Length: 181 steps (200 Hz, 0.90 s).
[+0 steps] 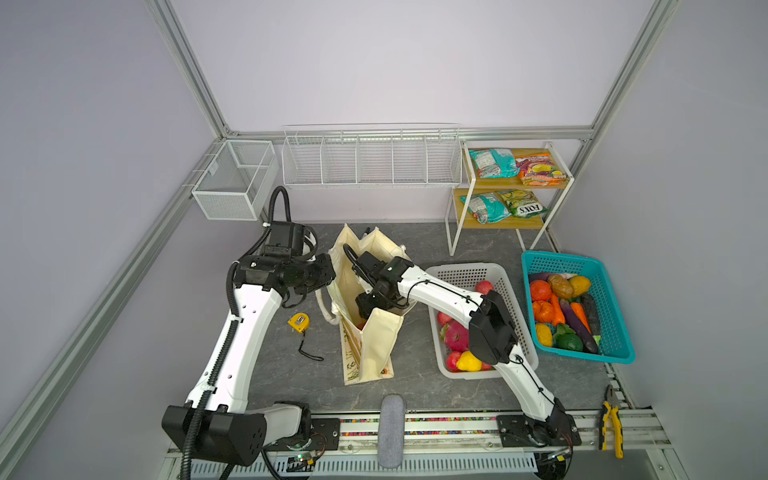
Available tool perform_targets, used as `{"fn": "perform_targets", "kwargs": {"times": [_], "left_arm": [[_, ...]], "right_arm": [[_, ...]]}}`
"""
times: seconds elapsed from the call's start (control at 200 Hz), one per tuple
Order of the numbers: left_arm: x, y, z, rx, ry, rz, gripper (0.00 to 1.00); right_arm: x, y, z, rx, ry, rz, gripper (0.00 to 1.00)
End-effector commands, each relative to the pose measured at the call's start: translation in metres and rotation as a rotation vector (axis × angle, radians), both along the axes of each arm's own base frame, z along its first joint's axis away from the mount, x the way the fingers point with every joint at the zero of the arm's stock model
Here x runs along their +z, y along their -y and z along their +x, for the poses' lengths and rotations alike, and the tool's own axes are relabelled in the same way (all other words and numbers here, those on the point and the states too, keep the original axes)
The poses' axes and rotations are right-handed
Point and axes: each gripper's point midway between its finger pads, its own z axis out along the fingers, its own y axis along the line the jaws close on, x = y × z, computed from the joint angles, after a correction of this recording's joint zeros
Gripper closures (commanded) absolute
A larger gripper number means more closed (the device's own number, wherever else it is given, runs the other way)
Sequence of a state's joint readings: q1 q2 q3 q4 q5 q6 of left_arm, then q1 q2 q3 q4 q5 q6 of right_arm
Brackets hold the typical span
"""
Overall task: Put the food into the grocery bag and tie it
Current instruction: 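Lower the yellow pear into the bag and open the right gripper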
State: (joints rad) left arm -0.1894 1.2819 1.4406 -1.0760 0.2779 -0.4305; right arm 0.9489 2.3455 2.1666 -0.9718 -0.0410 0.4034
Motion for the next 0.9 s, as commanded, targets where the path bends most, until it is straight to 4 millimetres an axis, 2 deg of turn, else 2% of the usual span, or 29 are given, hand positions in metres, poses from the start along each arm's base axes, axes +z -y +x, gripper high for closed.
{"fn": "perform_targets", "kwargs": {"times": [0.0, 0.195, 0.445, 0.54, 0.68, 0.78, 0.9], "left_arm": [[0.010, -0.003, 0.000, -0.018, 0.041, 0.003, 1.00], [0.012, -0.004, 0.000, -0.022, 0.046, 0.000, 1.00], [0.013, -0.004, 0.000, -0.025, 0.050, -0.008, 1.00], [0.013, -0.004, -0.001, -0.023, 0.050, -0.009, 1.00], [0.012, -0.004, -0.002, -0.019, 0.049, -0.016, 1.00], [0.012, -0.004, -0.002, -0.017, 0.048, -0.018, 1.00], [0.011, -0.004, -0.004, -0.015, 0.046, -0.021, 1.00]], "right_arm": [[-0.015, 0.012, 0.000, -0.027, -0.015, -0.062, 0.40], [-0.010, 0.013, 0.002, -0.040, 0.002, -0.054, 0.32], [0.001, 0.015, 0.005, -0.047, 0.033, -0.047, 0.15], [0.012, 0.014, 0.008, -0.049, 0.060, -0.033, 0.08], [0.030, 0.014, 0.012, -0.053, 0.099, -0.008, 0.05], [0.050, 0.014, 0.014, -0.059, 0.132, 0.021, 0.01], [0.076, 0.015, 0.015, -0.070, 0.169, 0.059, 0.03]]}}
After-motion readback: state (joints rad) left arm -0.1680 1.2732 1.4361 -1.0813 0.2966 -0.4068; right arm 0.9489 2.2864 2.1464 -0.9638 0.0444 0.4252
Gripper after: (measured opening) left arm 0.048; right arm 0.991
